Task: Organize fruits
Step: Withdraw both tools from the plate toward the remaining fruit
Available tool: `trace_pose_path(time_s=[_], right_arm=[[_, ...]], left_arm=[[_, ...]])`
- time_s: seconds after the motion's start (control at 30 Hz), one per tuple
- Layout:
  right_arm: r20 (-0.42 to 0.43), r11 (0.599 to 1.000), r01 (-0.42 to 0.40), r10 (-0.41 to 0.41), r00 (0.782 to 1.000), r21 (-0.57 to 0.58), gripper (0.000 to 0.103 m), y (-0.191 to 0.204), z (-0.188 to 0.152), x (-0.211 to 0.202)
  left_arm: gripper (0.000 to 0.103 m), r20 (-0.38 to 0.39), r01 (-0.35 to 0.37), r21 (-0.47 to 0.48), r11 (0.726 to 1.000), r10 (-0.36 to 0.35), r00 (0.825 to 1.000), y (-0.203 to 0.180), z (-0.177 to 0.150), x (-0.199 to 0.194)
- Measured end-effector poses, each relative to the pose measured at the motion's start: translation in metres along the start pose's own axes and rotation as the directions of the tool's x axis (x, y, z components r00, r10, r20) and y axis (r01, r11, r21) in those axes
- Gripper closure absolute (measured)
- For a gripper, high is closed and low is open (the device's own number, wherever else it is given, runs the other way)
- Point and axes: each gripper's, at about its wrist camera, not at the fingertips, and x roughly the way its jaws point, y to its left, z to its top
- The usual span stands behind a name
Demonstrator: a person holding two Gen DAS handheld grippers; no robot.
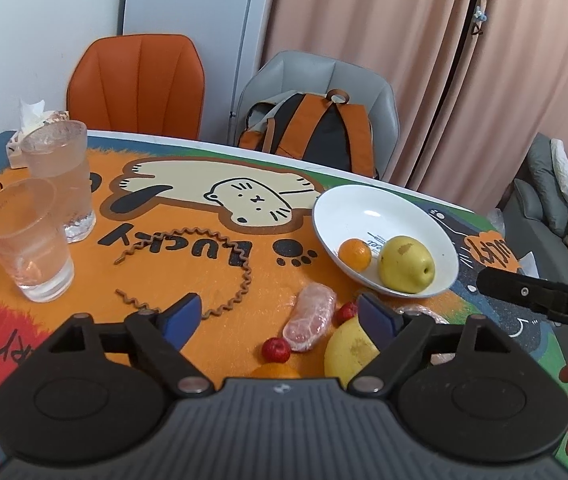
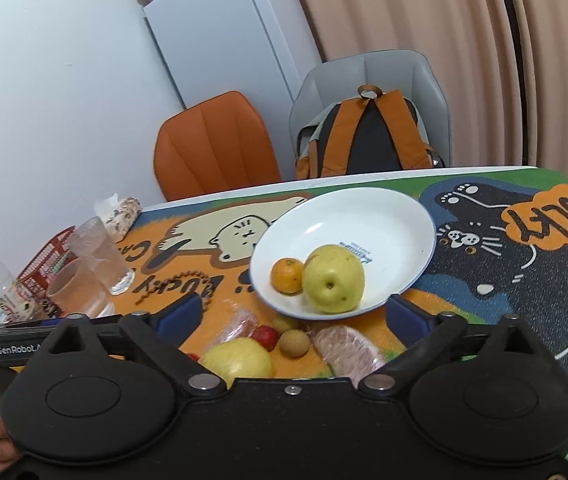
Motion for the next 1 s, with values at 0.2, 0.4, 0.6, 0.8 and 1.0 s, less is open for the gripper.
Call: trace_pose_path(time_s=[0.2,0.4,0.6,0.8,1.0], right_arm=[[-0.026,1.000,-0.018,0.018,0.999,-0.007,0.000,0.009,-0.010,-0.011],[-0.043,1.000,-0.019,0.018,0.999,-0.013,0.000,0.016,-0.021,-0.022],[-0.051,0.999,-0.010,0.007,0.999,-0.045,0.000,0.023,-0.029,-0.032],[-0.049,1.000,-0.006,0.004,0.999,-0.030,0.000,0.022,-0.034,-0.037],[-0.064,0.999,-0.019,0.017,0.998,-0.027,0.000,0.024,-0.039,-0.033]], left_arm=[[0.013,-0.010,-0.004,-0.009,1.000,0.004,1.000,0.002,-0.014,-0.010],[0.013,-0.034,0.007,-0.027,1.000,-0.008,0.999,0.009,-0.026,-0.015],[0.012,-0.038,0.029,0.013,1.000,-0.028,0.999,0.008,-0.031,-0.021],[0.012,-0.038,0.066,-0.008,0.998,-0.067,0.997,0.015,-0.037,-0.022],[0.012,-0.047,0.069,-0.022,0.997,-0.070,0.996,0.022,-0.043,-0.015]])
